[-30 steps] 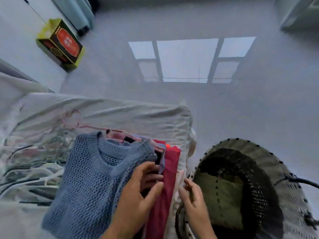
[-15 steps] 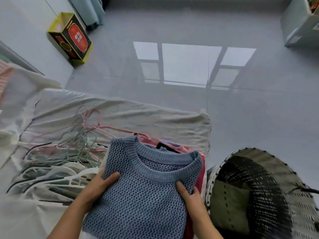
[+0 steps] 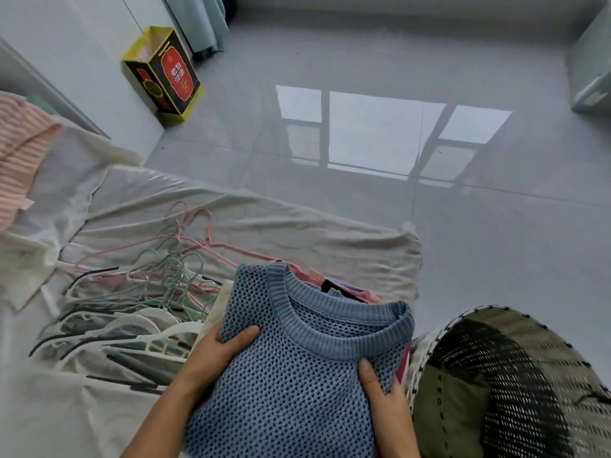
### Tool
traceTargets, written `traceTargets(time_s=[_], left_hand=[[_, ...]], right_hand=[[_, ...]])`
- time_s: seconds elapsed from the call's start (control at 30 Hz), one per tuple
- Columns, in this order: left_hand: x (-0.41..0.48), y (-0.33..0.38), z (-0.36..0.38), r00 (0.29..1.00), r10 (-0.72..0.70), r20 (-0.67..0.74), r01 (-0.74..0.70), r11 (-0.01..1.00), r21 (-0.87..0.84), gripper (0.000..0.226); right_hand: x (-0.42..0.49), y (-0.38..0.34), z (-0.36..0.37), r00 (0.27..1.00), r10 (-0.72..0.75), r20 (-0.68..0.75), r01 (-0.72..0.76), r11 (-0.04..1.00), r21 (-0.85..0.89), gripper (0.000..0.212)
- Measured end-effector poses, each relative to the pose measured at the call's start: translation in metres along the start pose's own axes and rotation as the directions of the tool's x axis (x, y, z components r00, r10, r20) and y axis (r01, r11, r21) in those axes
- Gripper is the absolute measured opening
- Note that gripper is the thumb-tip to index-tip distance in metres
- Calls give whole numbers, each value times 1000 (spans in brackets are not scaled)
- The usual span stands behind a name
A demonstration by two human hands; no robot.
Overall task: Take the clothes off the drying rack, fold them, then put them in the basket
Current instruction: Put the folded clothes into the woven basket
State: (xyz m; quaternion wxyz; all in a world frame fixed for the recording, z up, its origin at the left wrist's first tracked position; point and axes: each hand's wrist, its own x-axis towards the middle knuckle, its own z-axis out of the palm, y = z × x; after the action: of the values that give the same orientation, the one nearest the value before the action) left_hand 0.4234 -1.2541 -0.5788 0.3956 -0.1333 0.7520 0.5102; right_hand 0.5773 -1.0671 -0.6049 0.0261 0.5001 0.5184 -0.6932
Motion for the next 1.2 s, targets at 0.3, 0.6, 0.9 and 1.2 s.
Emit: traceTargets(time_s=[0.3, 0.6, 0.9, 1.2], left_hand=[[-15, 12, 41, 989, 147, 34, -147, 989, 6, 97], [8, -17, 68, 958, 286, -5, -278, 935, 222, 104], [21, -16, 48, 988, -142, 57, 138, 988, 75, 127], [20, -17, 35, 956, -151, 251, 158, 987, -9, 111]], right_hand=[[12, -32, -40, 995, 99, -29, -93, 985, 148, 58], [28, -37, -55, 950, 245, 192, -302, 874, 381, 52], [31, -23, -56, 946, 276, 171, -314, 911, 269, 95], [35, -15, -59, 966, 223, 133, -228, 973, 21, 104]])
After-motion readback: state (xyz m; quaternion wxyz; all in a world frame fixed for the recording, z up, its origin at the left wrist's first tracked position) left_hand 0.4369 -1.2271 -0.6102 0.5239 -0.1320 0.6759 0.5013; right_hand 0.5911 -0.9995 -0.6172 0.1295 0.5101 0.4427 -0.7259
